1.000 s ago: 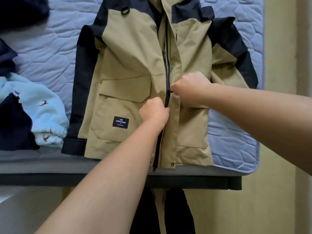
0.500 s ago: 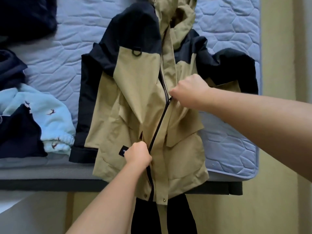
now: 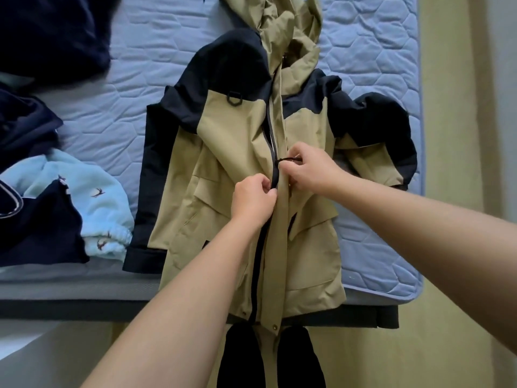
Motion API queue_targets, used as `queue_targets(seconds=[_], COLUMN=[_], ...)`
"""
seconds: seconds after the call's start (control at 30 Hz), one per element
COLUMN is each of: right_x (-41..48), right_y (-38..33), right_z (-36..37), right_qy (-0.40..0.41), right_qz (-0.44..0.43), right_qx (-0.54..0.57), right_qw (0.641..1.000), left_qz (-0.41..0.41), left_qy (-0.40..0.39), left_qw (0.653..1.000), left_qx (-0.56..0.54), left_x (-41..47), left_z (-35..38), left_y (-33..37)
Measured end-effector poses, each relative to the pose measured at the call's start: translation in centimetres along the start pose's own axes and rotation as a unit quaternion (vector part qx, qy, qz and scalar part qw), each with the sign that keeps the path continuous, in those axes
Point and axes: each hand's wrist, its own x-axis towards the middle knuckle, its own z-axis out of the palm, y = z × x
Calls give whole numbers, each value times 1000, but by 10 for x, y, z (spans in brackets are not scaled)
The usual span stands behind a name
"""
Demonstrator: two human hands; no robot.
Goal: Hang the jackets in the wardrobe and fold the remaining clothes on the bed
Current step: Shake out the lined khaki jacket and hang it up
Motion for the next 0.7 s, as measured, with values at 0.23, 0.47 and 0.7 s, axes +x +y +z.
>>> queue_targets(seconds=[0.23,0.47,0.7], right_x=[-19,-85,-103], right_y=[-6,9,7], right_z=[4,23,39], right_qy=[-3,-123,46], right_qz=[227,329,-51], right_qx=[220,48,-328], right_qw=[949,935,942], left_qz=[-87,-117,-66], left_qy=[-57,-227,-206], left_qw=[982,962,976], left_qx=[-157,-96,-25], left_x=[-23,-101,-127], left_z=[-21,-30,-26], left_y=[-17,-38,-47])
